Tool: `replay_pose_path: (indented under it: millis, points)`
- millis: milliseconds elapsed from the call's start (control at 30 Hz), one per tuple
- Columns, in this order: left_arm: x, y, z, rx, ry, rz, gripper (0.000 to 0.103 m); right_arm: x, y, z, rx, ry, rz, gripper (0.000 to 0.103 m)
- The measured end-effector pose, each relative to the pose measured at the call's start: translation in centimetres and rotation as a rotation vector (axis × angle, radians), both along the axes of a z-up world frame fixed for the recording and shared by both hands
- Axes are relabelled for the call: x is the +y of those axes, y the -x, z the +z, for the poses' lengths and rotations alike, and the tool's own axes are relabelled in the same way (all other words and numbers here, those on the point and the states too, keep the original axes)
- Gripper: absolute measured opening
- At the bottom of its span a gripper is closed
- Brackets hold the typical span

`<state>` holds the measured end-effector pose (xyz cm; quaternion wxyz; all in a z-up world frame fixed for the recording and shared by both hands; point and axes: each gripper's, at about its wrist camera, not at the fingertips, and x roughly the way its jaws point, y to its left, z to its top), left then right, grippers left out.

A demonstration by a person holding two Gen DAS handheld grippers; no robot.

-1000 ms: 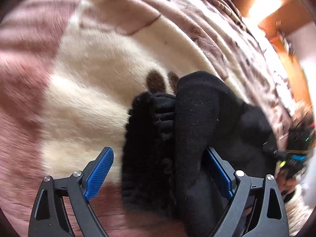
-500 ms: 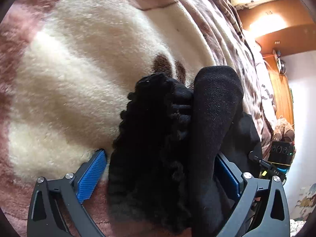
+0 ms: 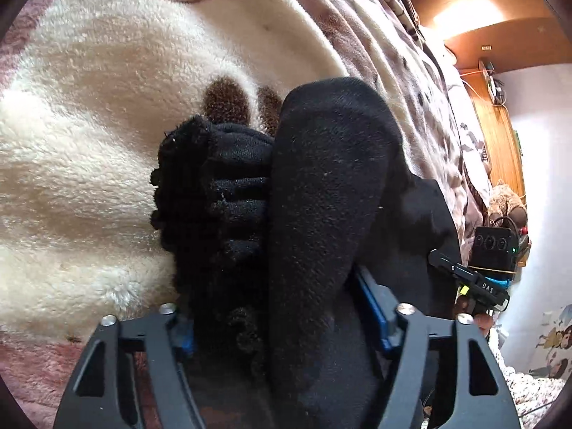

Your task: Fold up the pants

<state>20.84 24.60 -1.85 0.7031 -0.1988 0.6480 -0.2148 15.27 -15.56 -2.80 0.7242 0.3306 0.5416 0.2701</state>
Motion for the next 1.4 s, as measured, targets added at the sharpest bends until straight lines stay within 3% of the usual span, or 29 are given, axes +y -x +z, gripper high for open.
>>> replay_pose_path:
  millis: [167, 367, 533, 633, 1100, 1267, 1400]
  points:
    - [-1.0, 0.5, 1.9, -0.036, -0.043, 0.021, 0.065, 0.4, 0.6, 1.3, -0.049, 0.023, -0.010, 0.011]
    - [-3.4, 1.4, 5.7, -0.088, -0.027, 0.006, 0.061, -0.6, 1.6, 4.2, -0.116, -0.025, -0.027, 0.010]
    - [-8.3, 1.1, 7.9, -0.123, -0.003, -0.049, 0.061, -4.2, 2.3, 7.1, -0.167, -0.063, -0.089, 0.010]
    - [-12.4, 0.5, 8.4, -0.135, 0.020, -0.085, 0.061, -7.5, 2.7, 8.9, -0.200, -0.033, -0.130, 0.010]
    - [-33.7, -3.2, 4.8, -0.108, 0.106, -0.260, 0.061, -24.8, 4.8, 10.4, -0.187, 0.110, -0.354, 0.010]
    - [-37.3, -5.1, 3.2, -0.111, 0.072, -0.285, 0.061, -29.8, 4.6, 8.5, -0.138, 0.138, -0.393, 0.010]
    - [-37.4, -6.2, 2.0, -0.102, 0.036, -0.303, 0.063, -31.6, 3.5, 5.7, -0.085, 0.157, -0.396, 0.011]
